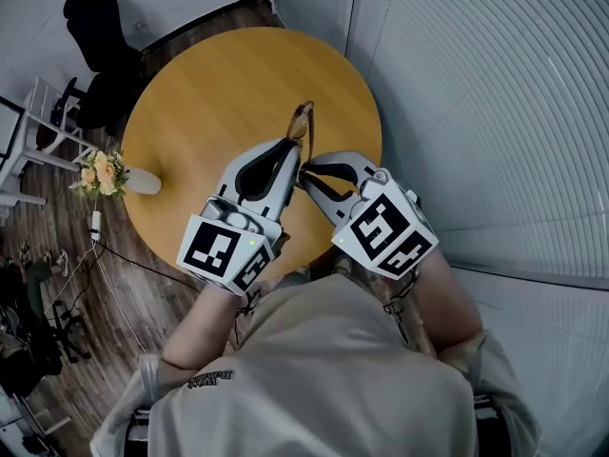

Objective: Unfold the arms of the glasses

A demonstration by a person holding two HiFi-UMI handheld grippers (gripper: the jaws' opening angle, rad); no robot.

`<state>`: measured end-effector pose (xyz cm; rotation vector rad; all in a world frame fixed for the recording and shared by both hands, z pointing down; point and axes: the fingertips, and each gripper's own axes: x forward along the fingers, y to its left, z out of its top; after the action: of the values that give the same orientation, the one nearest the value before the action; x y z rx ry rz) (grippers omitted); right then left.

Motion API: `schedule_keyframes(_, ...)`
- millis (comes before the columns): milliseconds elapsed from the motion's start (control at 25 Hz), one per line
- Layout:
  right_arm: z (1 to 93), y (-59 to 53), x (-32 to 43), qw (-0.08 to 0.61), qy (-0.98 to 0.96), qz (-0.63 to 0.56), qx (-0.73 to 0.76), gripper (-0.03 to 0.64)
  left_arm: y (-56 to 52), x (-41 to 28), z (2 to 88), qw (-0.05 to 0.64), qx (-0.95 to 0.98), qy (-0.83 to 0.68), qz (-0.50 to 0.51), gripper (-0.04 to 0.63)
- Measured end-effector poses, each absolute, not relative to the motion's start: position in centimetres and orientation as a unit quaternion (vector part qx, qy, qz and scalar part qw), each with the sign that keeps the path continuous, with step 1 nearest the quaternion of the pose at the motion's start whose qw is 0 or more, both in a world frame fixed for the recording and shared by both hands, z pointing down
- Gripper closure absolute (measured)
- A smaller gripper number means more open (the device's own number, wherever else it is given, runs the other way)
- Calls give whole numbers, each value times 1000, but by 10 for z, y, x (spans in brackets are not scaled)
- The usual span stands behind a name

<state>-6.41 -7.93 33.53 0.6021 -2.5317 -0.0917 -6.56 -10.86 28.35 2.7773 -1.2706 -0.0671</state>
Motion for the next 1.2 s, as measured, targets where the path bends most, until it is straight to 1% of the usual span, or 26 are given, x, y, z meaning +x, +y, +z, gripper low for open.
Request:
schedule_keyframes(160,334,-82,-52,279,-930,-53,233,576,-113,-70,285,39,905,-424,-18,554)
schedule_keyframes(360,334,-83,-37,279,-927,-45,245,575,-116,-78,287,31,898,-439,-8,554)
schedule_keyframes(880,307,-94,14,244,-913,-42,325,575,-125,-96,308,21,885,-463,44,552)
schedule_keyframes(1040,300,-100,28,240,-905,-45,349,575,-124,-95,316,11,884,-463,68,552)
schedule_keyframes(1200,298,-102,35,246,-898,-50,362,575,-121,-94,325,15,885,-457,86,552)
